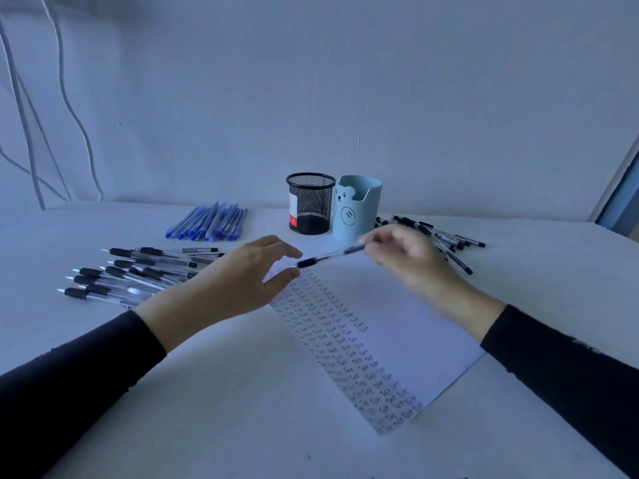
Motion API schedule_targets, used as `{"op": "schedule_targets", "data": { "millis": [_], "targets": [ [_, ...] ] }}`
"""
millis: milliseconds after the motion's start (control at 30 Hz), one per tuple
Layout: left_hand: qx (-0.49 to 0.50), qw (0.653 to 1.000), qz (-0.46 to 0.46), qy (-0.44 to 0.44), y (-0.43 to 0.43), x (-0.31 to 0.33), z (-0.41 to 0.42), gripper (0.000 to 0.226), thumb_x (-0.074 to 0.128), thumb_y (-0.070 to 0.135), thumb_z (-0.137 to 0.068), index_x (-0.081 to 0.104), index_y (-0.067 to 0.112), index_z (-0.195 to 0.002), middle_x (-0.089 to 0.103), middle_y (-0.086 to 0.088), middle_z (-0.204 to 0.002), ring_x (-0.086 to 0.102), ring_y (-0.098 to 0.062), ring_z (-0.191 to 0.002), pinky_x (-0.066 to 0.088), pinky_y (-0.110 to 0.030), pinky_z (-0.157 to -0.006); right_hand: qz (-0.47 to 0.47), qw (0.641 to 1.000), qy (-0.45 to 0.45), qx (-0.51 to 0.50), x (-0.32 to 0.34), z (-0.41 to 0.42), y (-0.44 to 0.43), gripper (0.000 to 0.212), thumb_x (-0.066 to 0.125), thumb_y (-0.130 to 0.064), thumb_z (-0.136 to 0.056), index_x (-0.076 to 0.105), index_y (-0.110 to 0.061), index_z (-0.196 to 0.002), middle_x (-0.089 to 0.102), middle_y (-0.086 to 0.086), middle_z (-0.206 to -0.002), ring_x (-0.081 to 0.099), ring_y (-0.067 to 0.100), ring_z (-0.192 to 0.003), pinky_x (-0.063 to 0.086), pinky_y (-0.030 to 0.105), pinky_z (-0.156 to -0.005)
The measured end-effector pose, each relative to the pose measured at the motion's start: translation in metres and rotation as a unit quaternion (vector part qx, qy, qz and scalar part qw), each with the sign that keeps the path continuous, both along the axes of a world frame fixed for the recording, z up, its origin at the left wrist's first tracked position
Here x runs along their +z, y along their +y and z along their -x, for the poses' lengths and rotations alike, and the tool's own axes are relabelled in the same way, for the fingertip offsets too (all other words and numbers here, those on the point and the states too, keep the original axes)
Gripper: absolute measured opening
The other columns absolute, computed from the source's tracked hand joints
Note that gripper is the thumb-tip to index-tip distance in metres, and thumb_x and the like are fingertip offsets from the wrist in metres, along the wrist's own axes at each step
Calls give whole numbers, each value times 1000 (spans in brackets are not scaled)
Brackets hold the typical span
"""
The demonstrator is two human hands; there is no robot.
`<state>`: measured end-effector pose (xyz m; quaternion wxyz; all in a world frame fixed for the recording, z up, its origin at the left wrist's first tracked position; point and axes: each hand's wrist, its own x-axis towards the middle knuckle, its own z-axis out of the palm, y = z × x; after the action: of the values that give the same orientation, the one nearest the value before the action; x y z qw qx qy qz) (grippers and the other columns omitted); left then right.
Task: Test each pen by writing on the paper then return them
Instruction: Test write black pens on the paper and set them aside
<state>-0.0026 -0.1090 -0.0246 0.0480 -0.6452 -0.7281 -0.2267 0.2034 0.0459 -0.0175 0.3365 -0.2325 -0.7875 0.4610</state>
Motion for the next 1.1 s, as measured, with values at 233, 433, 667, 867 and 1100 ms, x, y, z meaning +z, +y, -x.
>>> {"op": "schedule_targets", "data": {
  "millis": [233, 433, 667, 867, 1100],
  "targets": [
    [-30, 979, 202, -10, -8, 3, -2, 85, 43, 87, -70, 31, 48, -145, 22, 25, -155, 25, -1, -141, 21, -35, -120, 384, 905, 170, 65, 35, -21, 11, 22, 42, -42, -102, 61, -35, -112, 47, -3, -68, 46, 15, -56, 40, 26, -55],
    [-35, 976, 211, -31, -7, 6, 3, 86, 48, 87, -67, 31, 52, -144, 20, 30, -153, 22, 1, -142, 16, -31, -119, 447, 877, 140, 105, 45, -26, -4, 57, 40, -61, -88, 74, -15, -91, 14, -8, -43, 10, 10, -34, 9, 20, -36],
    [-33, 974, 219, -47, -6, 3, 16, 87, 42, 97, -59, 28, 63, -138, 19, 36, -151, 18, -6, -145, 12, -45, -121, 431, 885, 154, 80, 42, -23, -11, 41, 50, -50, -87, 67, -14, -88, 25, -8, -46, 15, 5, -29, 11, 17, -30],
    [-32, 974, 220, -51, -7, 4, 17, 86, 41, 95, -61, 30, 60, -139, 19, 33, -152, 16, -4, -145, 13, -39, -121, 424, 885, 131, 142, 29, -15, -13, 31, 38, -23, -102, 63, -13, -117, 63, 3, -62, 53, 11, -46, 45, 19, -43],
    [-39, 974, 220, -42, -8, 5, 15, 84, 38, 92, -62, 33, 59, -138, 21, 31, -153, 16, 1, -143, 9, -29, -117, 320, 924, -76, 192, 18, -15, -18, 54, 33, -47, -100, 65, -7, -120, 61, 11, -57, 52, 16, -45, 41, 23, -42]
  ]
}}
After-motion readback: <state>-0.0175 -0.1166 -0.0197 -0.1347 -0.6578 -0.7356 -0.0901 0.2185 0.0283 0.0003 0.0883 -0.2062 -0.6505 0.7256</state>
